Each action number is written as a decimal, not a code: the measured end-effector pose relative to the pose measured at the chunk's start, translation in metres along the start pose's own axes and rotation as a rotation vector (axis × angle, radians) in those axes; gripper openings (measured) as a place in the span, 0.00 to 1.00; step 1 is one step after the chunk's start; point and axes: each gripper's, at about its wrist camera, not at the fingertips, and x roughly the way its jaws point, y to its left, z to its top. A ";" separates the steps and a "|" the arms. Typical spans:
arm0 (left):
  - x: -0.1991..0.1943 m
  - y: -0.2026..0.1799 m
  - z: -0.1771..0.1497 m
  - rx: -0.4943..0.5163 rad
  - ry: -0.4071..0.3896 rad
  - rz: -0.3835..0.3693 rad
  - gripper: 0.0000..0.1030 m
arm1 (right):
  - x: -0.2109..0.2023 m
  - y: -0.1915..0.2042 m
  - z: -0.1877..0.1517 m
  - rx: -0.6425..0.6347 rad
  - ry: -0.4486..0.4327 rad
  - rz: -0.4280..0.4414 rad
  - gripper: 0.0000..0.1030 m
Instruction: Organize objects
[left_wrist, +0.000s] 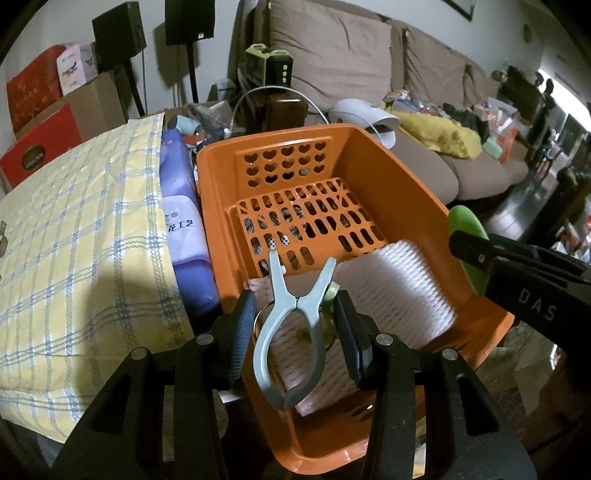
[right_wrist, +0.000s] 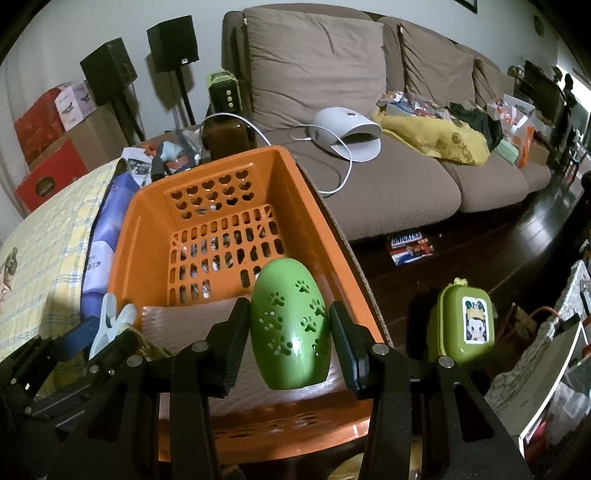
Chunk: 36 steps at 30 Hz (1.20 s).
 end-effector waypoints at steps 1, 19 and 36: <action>0.000 0.001 0.000 0.000 -0.002 0.003 0.40 | 0.000 0.000 0.000 0.001 0.001 0.001 0.43; 0.004 0.006 -0.001 -0.014 -0.001 0.018 0.40 | 0.008 0.001 -0.003 -0.020 0.039 -0.008 0.43; 0.002 0.002 0.000 -0.026 -0.006 -0.052 0.40 | 0.013 0.002 -0.005 -0.025 0.065 -0.009 0.44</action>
